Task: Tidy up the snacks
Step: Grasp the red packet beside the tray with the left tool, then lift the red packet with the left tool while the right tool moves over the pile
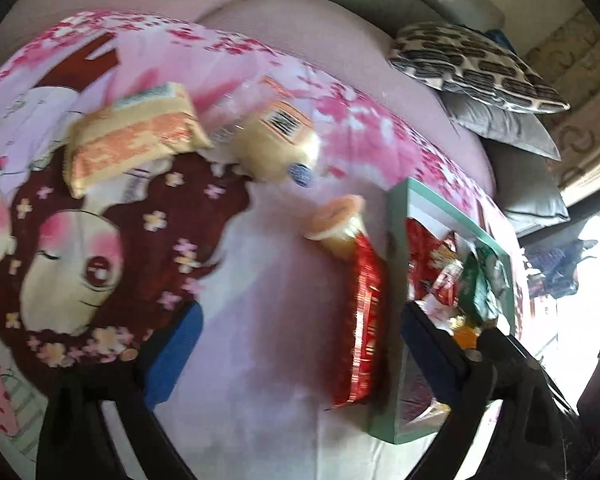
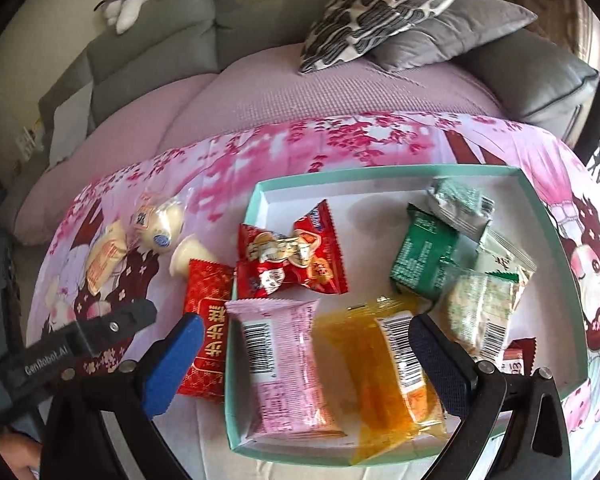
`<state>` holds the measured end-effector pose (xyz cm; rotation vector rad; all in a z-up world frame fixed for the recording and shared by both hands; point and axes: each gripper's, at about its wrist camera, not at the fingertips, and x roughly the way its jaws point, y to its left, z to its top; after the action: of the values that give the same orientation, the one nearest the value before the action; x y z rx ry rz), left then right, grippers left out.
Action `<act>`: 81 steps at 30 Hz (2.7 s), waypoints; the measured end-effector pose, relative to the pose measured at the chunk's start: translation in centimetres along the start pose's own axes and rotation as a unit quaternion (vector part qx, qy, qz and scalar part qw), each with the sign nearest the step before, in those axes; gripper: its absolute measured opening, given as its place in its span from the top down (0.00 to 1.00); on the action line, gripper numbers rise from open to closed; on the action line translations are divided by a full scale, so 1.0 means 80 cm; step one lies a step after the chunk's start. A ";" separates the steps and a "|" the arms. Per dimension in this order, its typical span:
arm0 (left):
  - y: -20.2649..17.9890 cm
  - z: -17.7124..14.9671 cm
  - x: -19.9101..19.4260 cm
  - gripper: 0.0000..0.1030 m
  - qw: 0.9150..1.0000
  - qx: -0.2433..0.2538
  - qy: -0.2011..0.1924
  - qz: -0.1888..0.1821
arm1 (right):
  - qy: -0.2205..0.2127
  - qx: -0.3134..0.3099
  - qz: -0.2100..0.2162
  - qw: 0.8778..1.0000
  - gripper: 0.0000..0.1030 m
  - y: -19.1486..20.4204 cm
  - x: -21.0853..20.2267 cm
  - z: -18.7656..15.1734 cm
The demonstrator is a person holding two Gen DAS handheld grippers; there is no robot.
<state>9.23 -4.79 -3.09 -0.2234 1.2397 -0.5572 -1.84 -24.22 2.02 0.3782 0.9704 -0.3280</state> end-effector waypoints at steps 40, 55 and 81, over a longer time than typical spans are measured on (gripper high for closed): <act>0.022 0.005 -0.011 0.89 0.992 -0.078 -0.011 -0.098 | 0.007 -0.002 0.017 1.000 0.00 0.009 0.005 -0.005; 0.125 0.014 -0.040 0.89 0.975 -0.196 -0.058 -0.082 | 0.004 -0.066 0.070 0.995 0.08 0.090 0.016 -0.005; 0.165 0.007 -0.022 0.62 0.966 -0.248 -0.028 -0.062 | 0.070 -0.125 0.086 0.986 0.38 0.183 0.134 0.011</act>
<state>13.07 7.21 -7.39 -0.7382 1.3010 -0.3356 10.80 -12.71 -4.20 0.2555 1.0945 -0.0223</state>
